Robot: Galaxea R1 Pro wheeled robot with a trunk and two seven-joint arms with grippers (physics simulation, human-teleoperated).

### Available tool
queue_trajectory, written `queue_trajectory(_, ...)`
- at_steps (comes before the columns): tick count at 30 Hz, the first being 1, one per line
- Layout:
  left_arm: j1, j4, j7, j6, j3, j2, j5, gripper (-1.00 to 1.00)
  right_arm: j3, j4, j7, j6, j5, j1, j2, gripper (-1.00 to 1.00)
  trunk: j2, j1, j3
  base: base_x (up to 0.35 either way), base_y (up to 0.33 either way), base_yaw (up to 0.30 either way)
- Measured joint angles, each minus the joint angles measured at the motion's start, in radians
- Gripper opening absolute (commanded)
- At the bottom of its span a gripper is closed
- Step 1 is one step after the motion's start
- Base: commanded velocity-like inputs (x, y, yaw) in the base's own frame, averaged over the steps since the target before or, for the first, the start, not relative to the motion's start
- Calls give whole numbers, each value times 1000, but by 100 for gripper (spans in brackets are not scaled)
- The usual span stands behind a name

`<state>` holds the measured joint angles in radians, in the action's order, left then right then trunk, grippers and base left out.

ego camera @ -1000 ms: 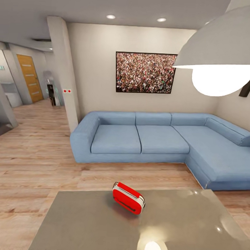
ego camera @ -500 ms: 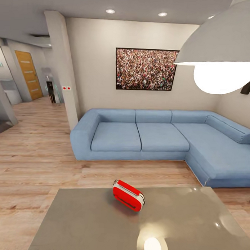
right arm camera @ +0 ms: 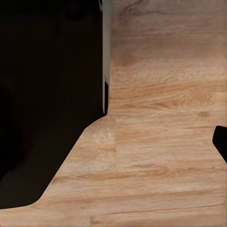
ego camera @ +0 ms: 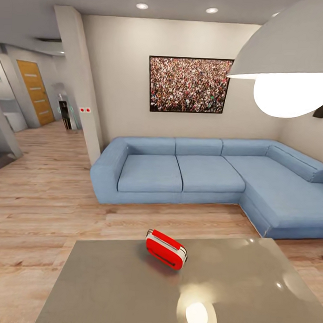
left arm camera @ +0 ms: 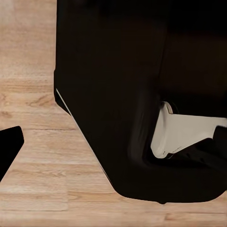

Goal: Turn on the radio receiver that's on the table in the living room.

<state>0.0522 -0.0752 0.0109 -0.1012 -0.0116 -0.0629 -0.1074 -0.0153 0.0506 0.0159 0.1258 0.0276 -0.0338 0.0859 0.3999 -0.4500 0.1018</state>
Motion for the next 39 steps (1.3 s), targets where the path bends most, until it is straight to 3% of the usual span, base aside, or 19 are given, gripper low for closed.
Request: queue_trajectory(39, 0, -1, 1, 0, 1, 0, 0, 100, 0, 0, 1, -2, 1, 0, 0, 100, 0, 0, 64, 0, 0, 0)
